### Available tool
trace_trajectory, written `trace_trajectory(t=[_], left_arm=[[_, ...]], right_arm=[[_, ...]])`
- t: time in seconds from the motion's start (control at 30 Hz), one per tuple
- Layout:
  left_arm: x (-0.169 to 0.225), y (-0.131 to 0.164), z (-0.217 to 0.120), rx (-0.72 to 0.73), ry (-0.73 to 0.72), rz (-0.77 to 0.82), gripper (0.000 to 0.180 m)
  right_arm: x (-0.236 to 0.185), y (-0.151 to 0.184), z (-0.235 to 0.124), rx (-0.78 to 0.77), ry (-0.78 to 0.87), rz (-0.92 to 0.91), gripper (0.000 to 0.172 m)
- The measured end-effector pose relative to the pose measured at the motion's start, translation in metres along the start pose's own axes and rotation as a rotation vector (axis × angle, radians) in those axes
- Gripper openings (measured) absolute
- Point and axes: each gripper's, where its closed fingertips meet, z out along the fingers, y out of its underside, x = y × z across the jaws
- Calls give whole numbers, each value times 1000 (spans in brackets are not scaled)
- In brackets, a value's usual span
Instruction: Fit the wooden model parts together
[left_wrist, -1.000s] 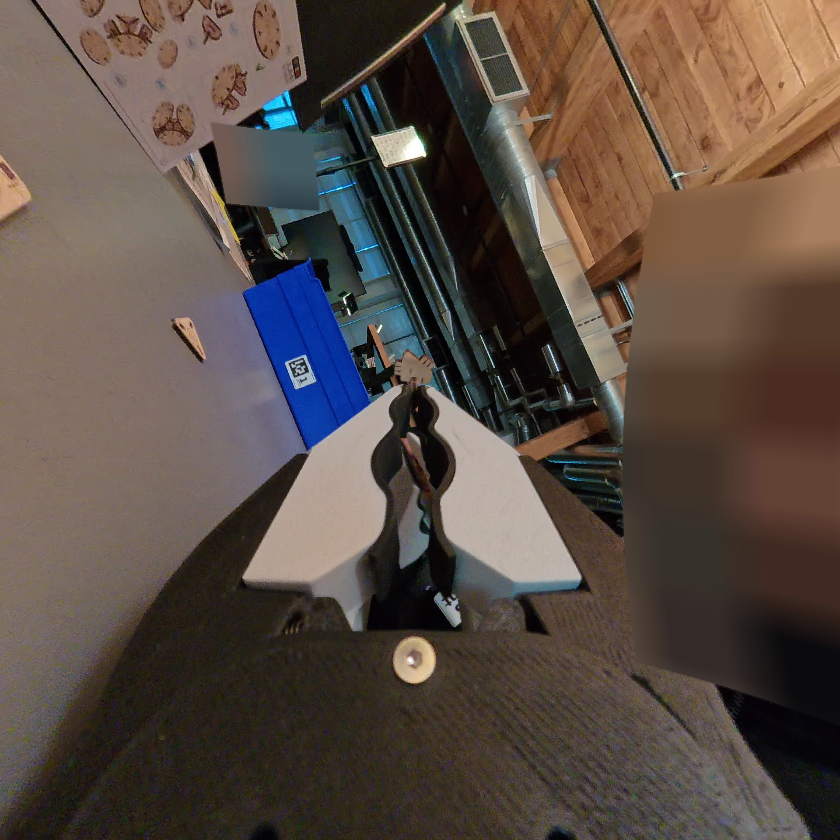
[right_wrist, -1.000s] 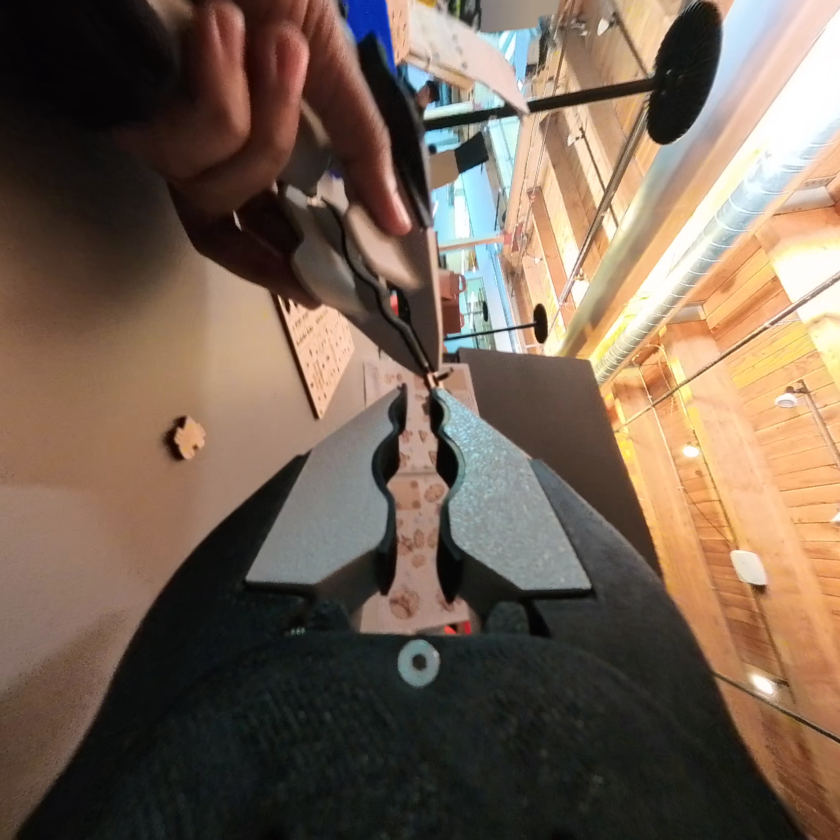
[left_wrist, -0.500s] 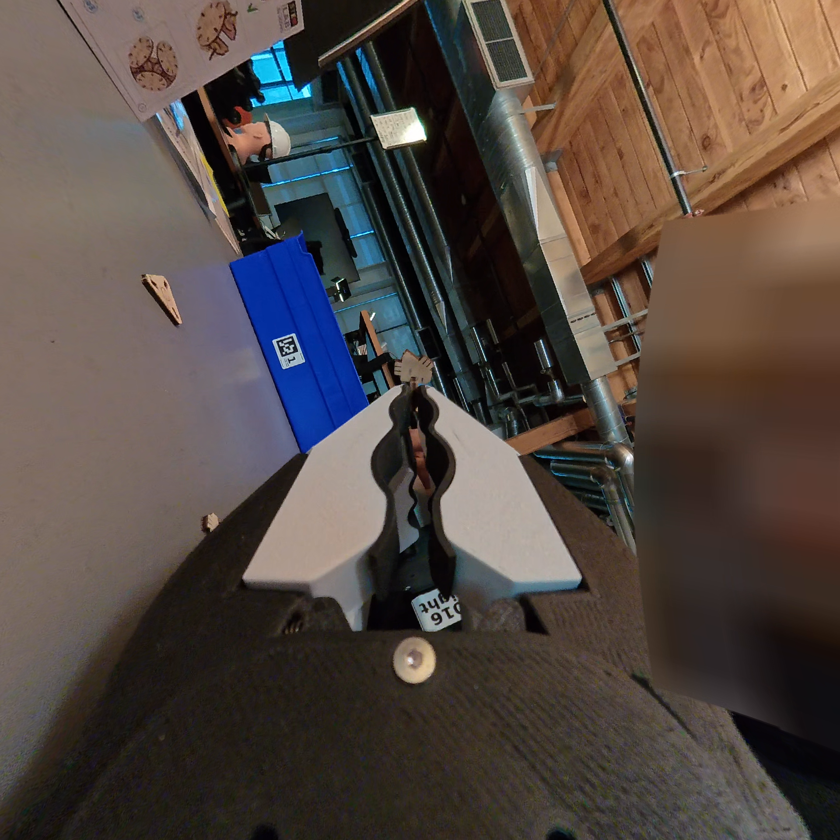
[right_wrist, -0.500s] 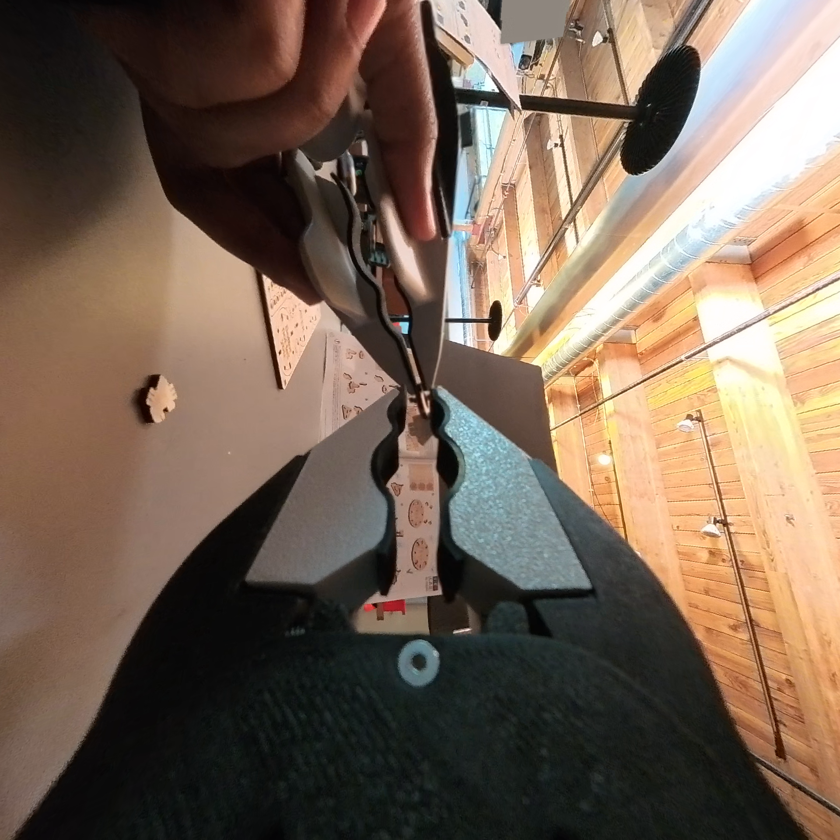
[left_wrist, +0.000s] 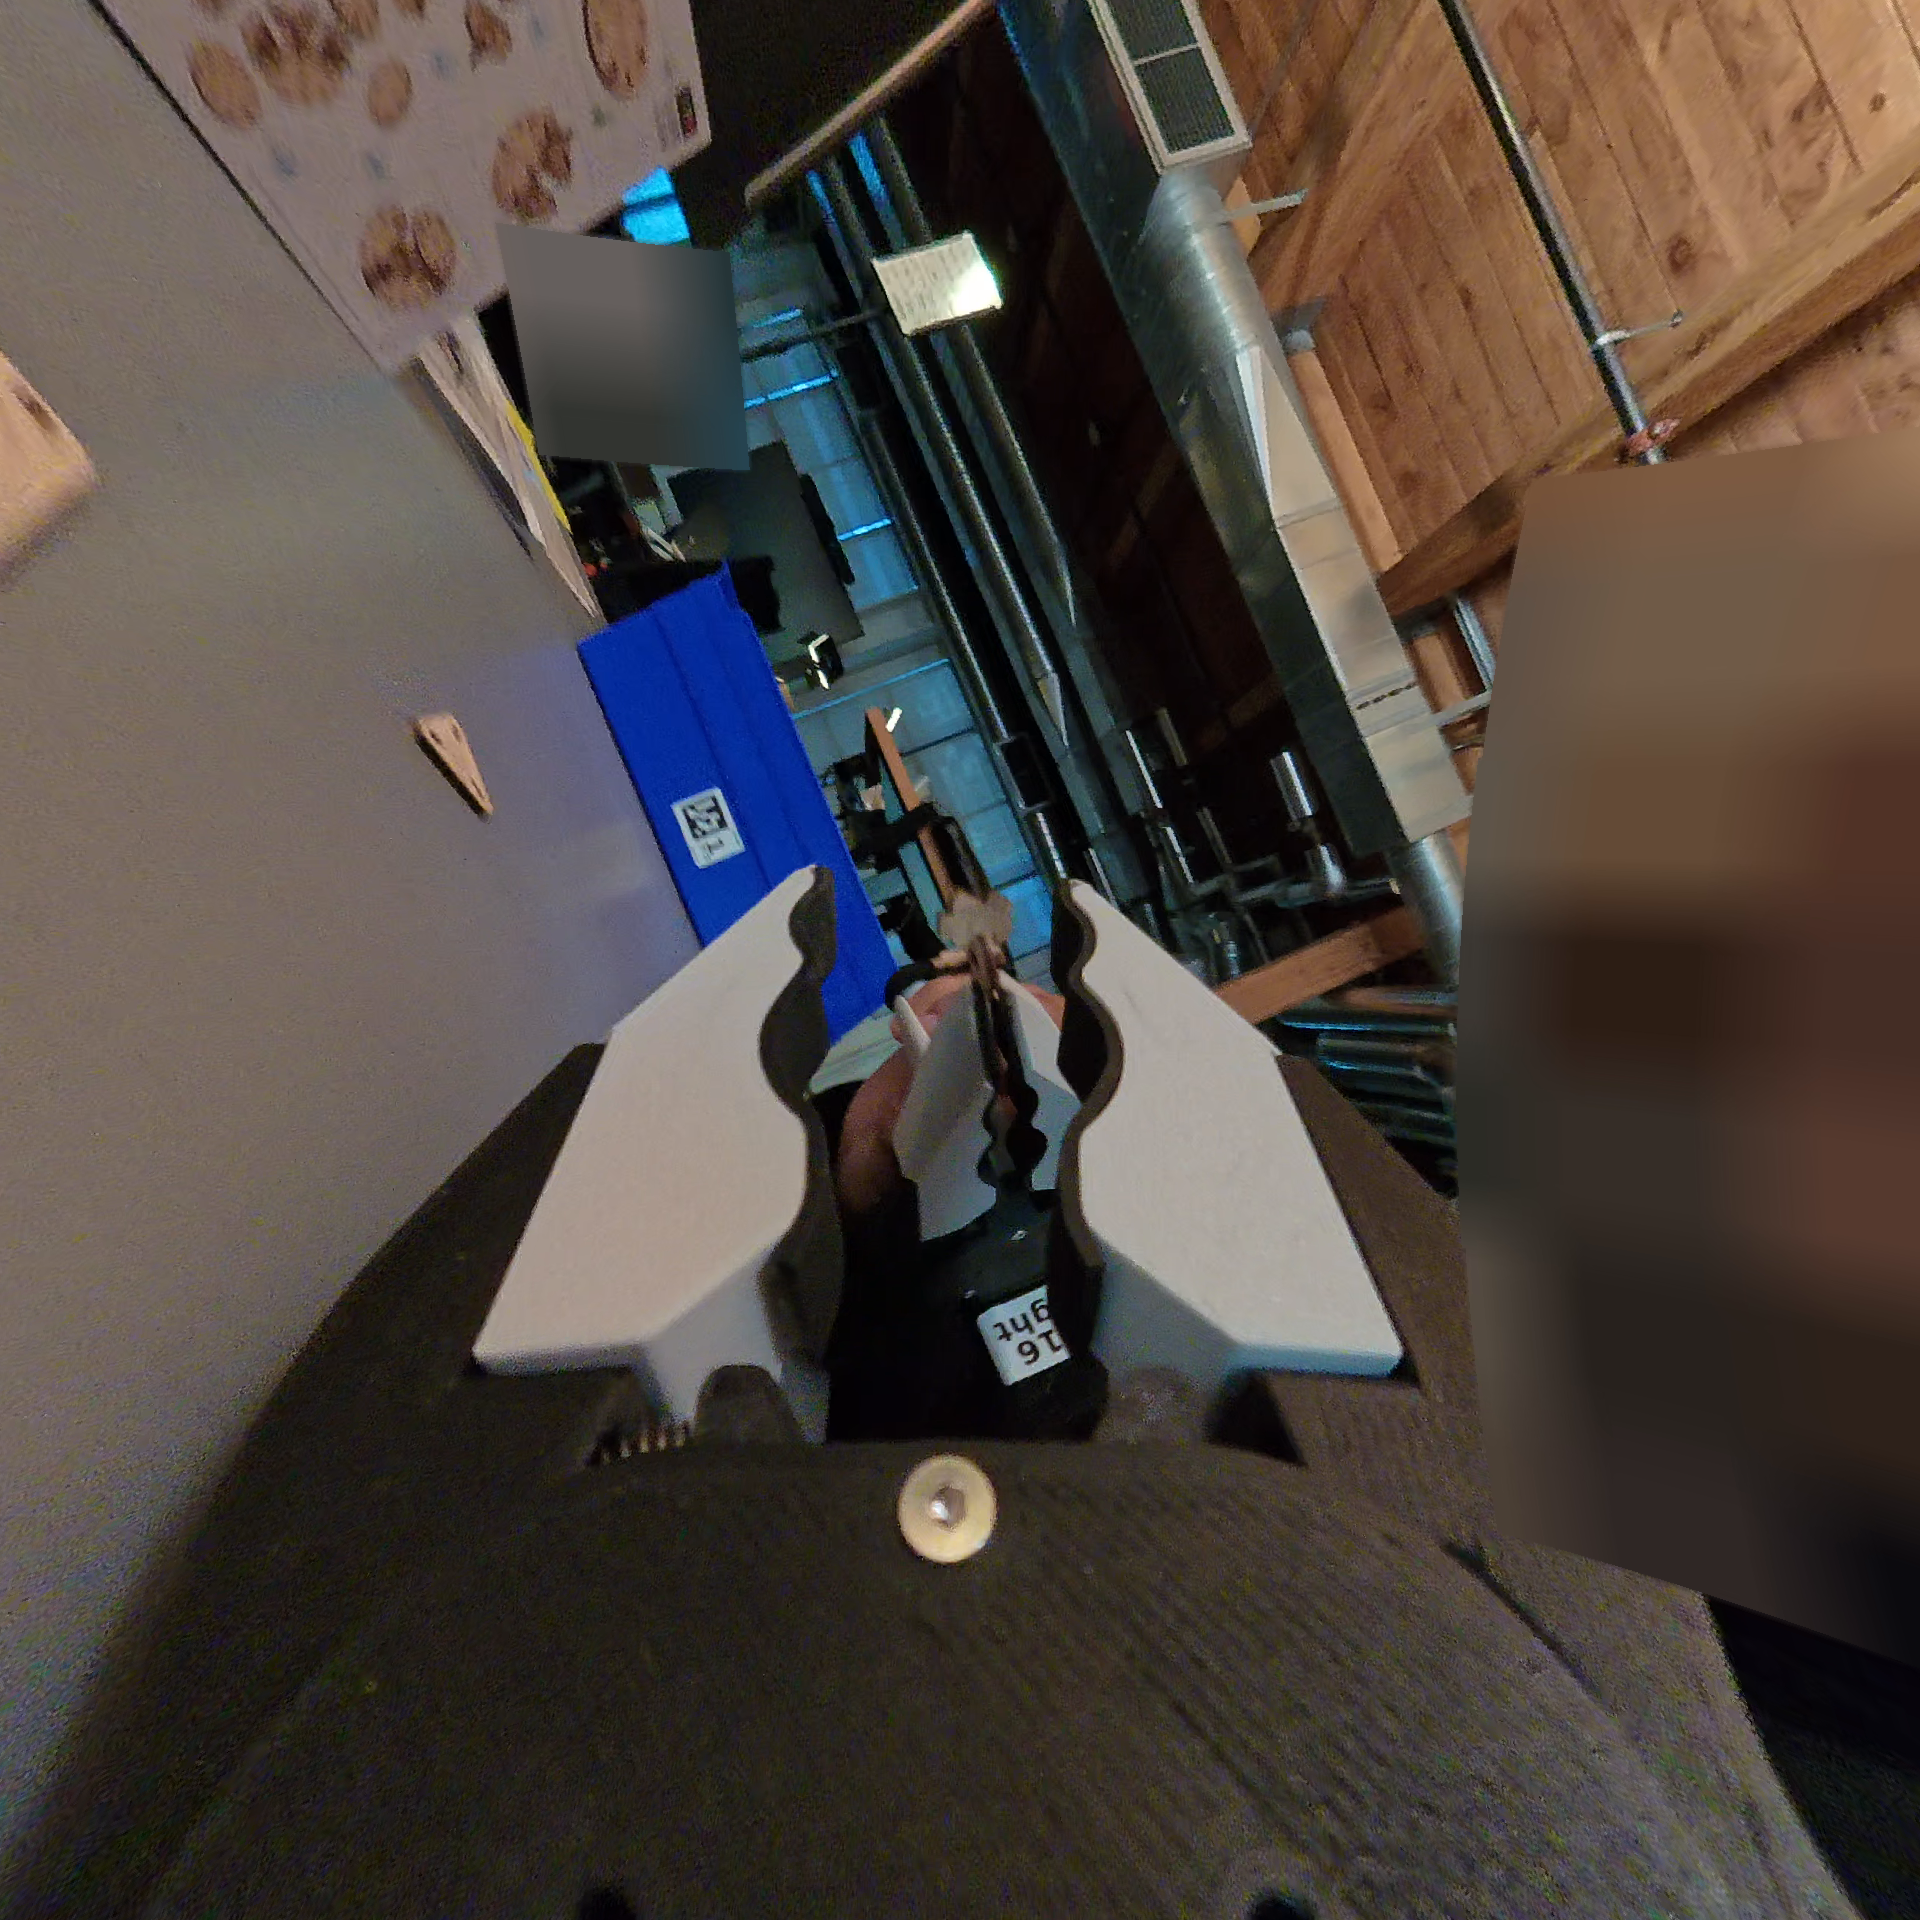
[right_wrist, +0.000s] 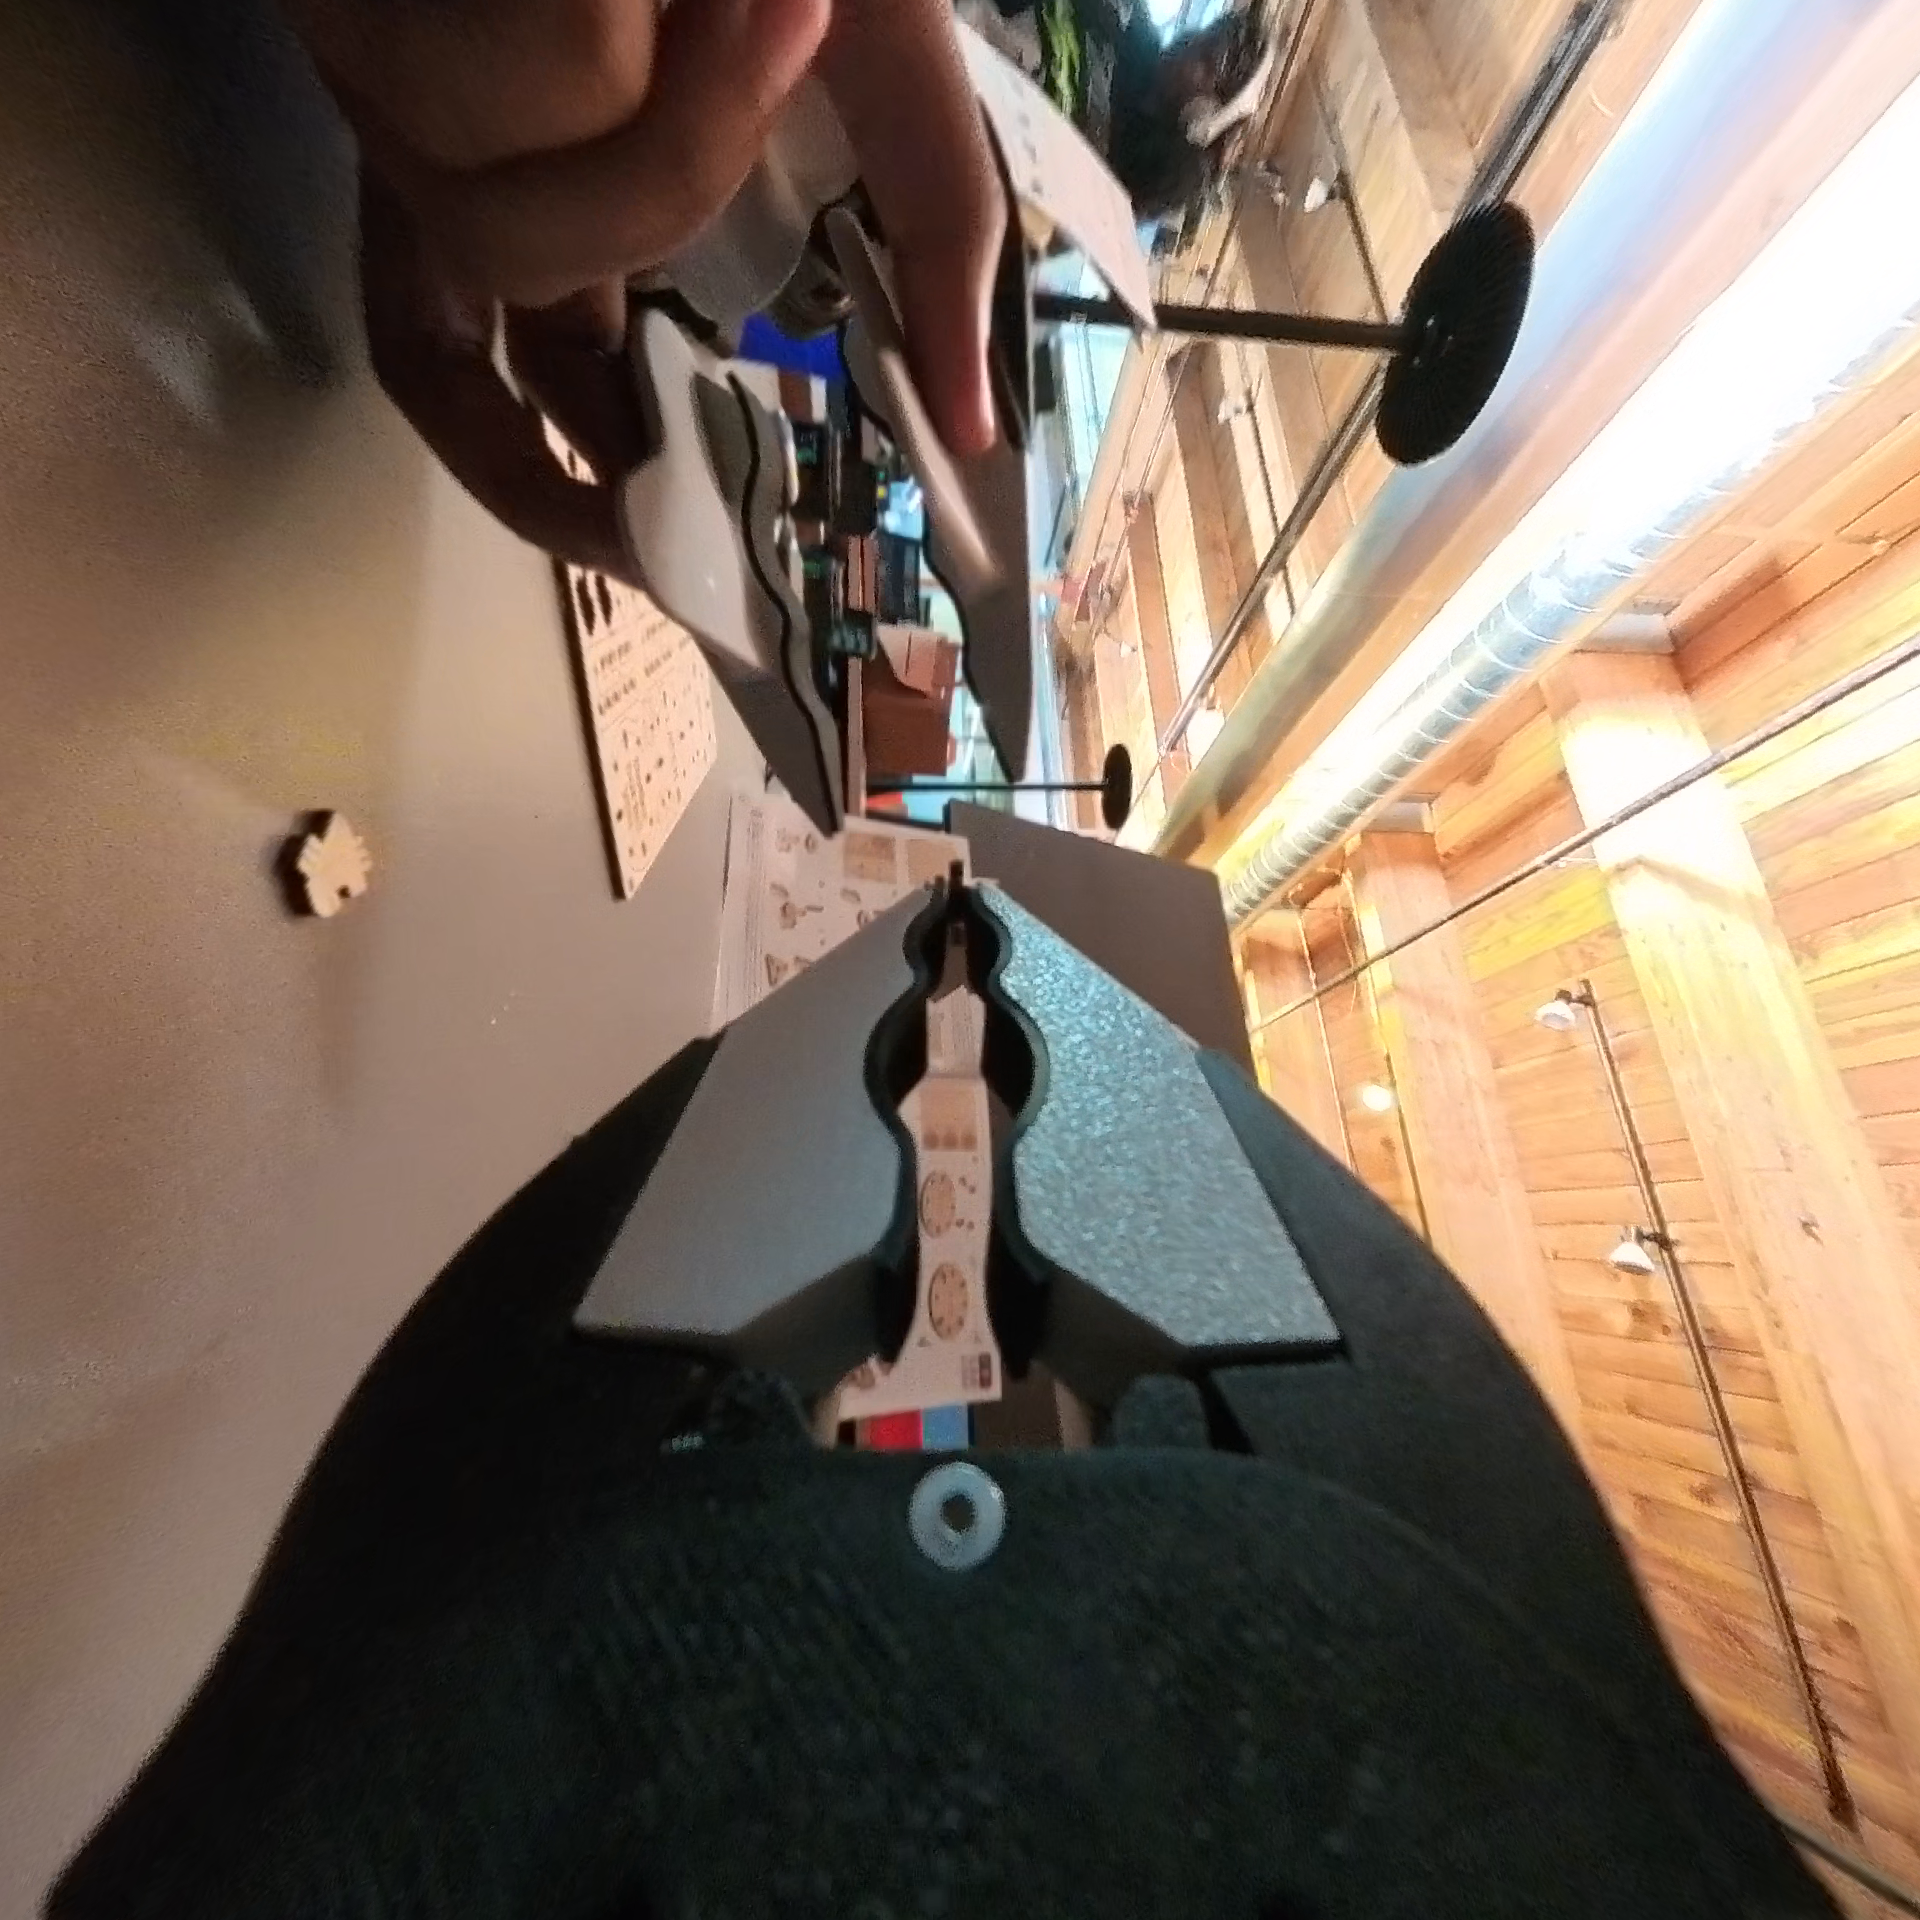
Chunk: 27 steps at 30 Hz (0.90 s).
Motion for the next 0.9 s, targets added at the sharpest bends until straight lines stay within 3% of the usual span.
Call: trace_trajectory(t=[0.1, 0.2, 0.33, 0.43, 0.6, 0.73, 0.9], left_arm=[[3, -18, -10, -65, -13, 60, 41], [10, -17, -8, -234, 28, 37, 38], [26, 18, -6, -723, 80, -102, 39], [16, 35, -13, -1023, -28, -98, 39], [5, 45, -13, -1340, -126, -76, 39], [7, 61, -20, -1592, -122, -54, 25], [5, 78, -24, -1746, -139, -18, 18]], right_arm=[[8, -4, -6, 133, 13, 49, 0], [14, -14, -13, 254, -22, 179, 0], [0, -26, -17, 326, -35, -7, 0], [-9, -34, -23, 357, -35, -93, 0], [-25, -39, -26, 345, -54, -283, 0], [-28, -45, -29, 357, -58, -322, 0], [-32, -50, -32, 362, -68, -356, 0]])
